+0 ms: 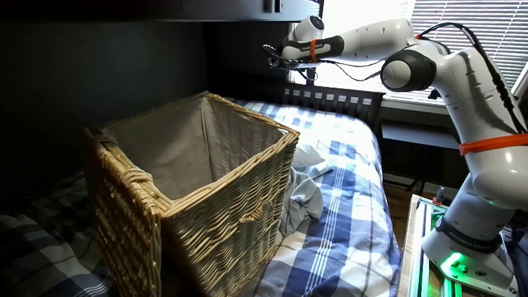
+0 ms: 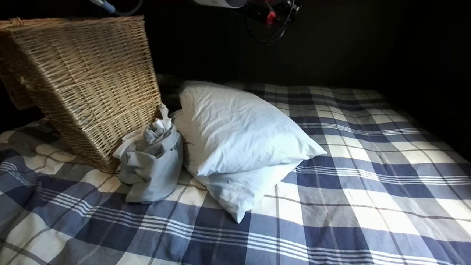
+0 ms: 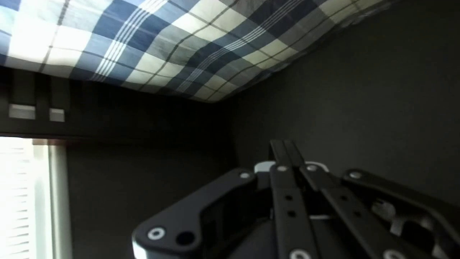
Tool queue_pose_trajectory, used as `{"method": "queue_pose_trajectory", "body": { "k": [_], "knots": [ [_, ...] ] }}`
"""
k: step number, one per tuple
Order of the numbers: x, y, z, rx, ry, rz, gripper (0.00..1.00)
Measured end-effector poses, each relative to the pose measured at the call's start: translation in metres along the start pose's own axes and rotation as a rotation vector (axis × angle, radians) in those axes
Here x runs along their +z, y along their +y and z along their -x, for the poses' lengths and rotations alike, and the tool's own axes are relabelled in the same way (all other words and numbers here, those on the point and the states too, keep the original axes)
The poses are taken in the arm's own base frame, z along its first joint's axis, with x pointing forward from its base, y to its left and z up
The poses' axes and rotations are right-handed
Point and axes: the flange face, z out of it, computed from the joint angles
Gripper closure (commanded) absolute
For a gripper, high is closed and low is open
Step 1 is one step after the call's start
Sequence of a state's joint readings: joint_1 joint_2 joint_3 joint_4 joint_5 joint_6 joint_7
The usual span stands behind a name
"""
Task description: Pick up a pillow and move it to the right
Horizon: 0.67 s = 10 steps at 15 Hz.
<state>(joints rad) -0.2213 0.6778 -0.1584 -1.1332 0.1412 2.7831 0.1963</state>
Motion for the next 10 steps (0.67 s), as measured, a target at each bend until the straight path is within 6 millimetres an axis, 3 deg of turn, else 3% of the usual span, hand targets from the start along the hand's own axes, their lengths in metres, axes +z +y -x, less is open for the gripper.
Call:
{"method": "queue_pose_trajectory", "body": {
  "k": [2,5,7,10],
  "knots": [
    [0.021,0.019,0.015,-0.001,-0.084,0.059,0.60],
    [0.054,0.032,0.056,-0.055,-0.238,0.147,0.36],
    [0.068,0.030,0.084,-0.108,-0.330,0.196,0.22],
    [0.080,0.012,0.128,-0.215,-0.447,0.203,0.01]
  ]
}}
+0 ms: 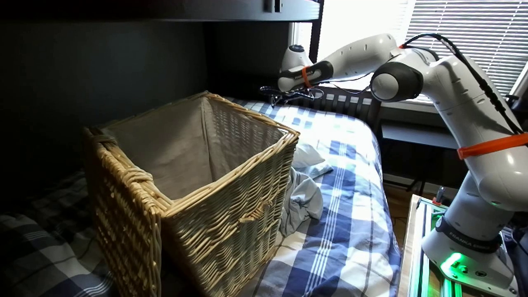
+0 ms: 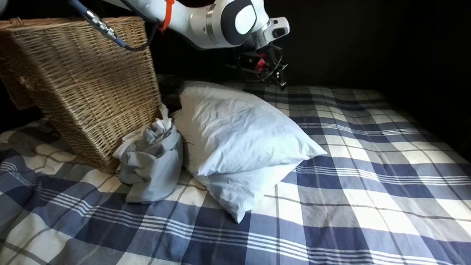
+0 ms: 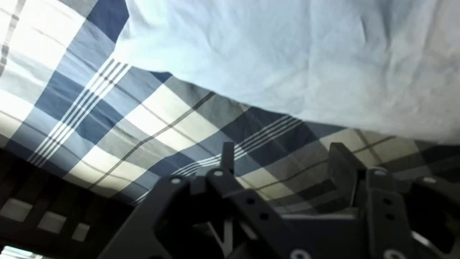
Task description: Pick up a pillow and move it to the right
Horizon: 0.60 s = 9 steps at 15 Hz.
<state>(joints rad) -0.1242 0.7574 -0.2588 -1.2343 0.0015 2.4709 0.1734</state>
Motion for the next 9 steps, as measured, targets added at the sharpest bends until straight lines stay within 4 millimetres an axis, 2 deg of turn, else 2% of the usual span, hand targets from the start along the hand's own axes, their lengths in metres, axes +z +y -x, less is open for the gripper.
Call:
{"method": "queue_pose_trajectory", "body": {
  "k": [3,5,9],
  "knots": [
    [0.016,-0.034,0.034,-0.148,-0.070,-0.010,0.00],
    [0.018,-0.054,0.058,-0.259,-0.104,-0.020,0.00],
    [-0.004,-0.086,0.095,-0.481,-0.091,-0.041,0.00]
  ]
}}
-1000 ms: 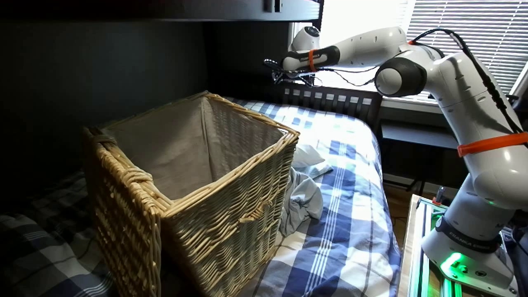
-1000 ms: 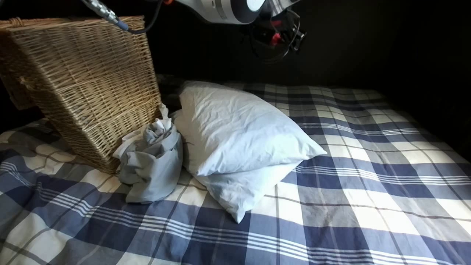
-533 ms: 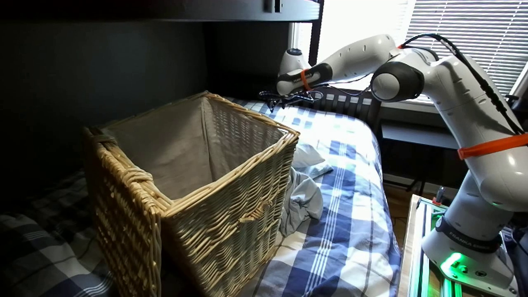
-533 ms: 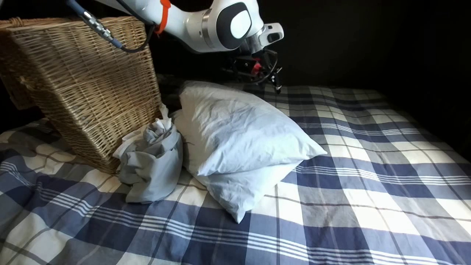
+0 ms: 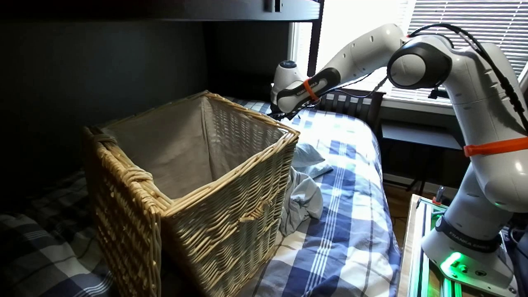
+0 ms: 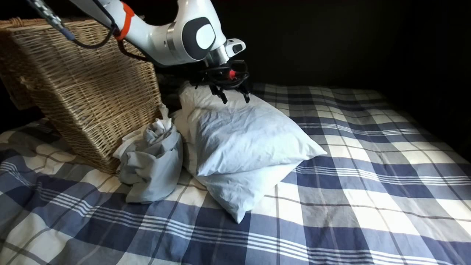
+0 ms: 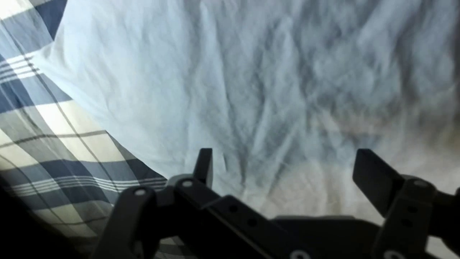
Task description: Pick up a pillow and move it to the right
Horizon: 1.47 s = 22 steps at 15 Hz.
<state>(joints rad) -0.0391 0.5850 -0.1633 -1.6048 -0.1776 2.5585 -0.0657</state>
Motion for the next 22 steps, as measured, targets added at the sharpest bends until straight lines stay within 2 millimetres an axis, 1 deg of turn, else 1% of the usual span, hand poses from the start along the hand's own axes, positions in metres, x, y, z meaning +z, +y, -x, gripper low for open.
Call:
{"method": "queue_pose_trajectory", "body": {
  "k": [2,4,8,10,12,14,16,18,19,22],
  "knots": [
    [-0.014,-0.016,0.010,-0.086,0.031,-0.016,0.00],
    [-0.024,-0.019,0.018,-0.115,0.033,-0.023,0.00],
    [-0.026,-0.018,0.022,-0.124,0.031,-0.023,0.00],
    [-0.028,-0.025,0.020,-0.172,0.036,-0.034,0.00],
    [-0.032,-0.044,0.017,-0.275,0.049,-0.055,0.00],
    [-0.037,-0.070,0.015,-0.381,0.062,-0.083,0.00],
    [-0.040,-0.092,0.018,-0.487,0.067,-0.108,0.00],
    [-0.037,-0.105,0.025,-0.591,0.061,-0.117,0.00],
    [-0.033,-0.108,0.030,-0.642,0.049,-0.113,0.00],
    [-0.008,-0.114,0.060,-0.755,0.003,-0.085,0.00]
  ]
}}
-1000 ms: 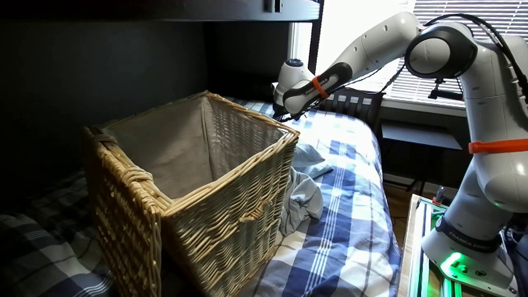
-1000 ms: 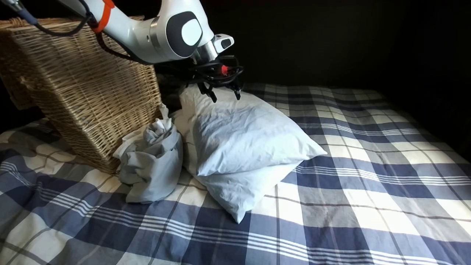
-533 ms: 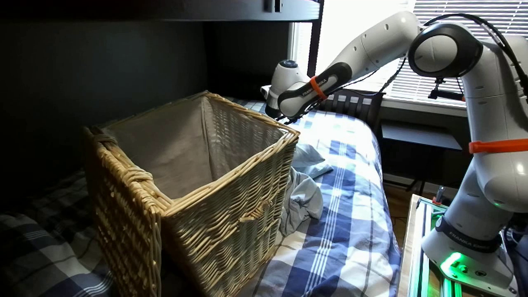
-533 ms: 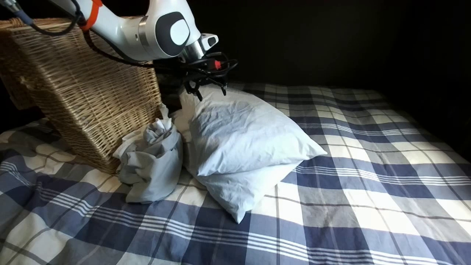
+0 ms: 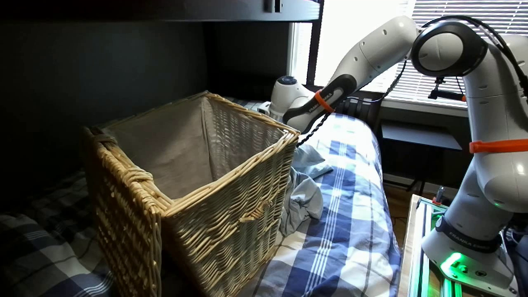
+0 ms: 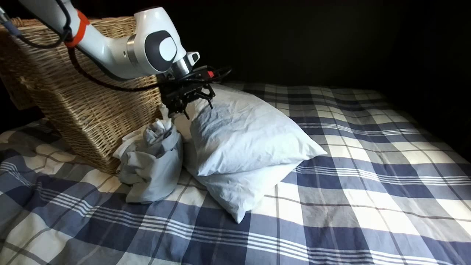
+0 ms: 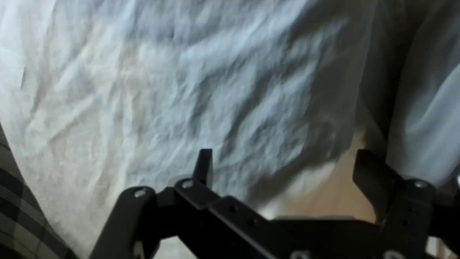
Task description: Pick up a pillow and move it to the right
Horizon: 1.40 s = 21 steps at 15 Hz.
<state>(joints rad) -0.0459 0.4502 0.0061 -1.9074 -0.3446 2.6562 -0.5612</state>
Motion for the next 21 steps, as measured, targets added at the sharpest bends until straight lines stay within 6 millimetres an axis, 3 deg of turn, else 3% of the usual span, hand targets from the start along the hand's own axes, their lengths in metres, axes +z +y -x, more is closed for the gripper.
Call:
{"method": "queue_pose_trajectory", "body": {
  "k": [3,6,14,21],
  "knots": [
    [0.031,-0.024,0.022,-0.088,-0.018,0.038,0.00],
    [0.051,-0.038,0.029,-0.117,0.011,0.074,0.00],
    [0.048,-0.037,0.023,-0.172,0.079,0.158,0.00],
    [0.069,-0.051,0.032,-0.194,0.142,0.306,0.00]
  ]
}}
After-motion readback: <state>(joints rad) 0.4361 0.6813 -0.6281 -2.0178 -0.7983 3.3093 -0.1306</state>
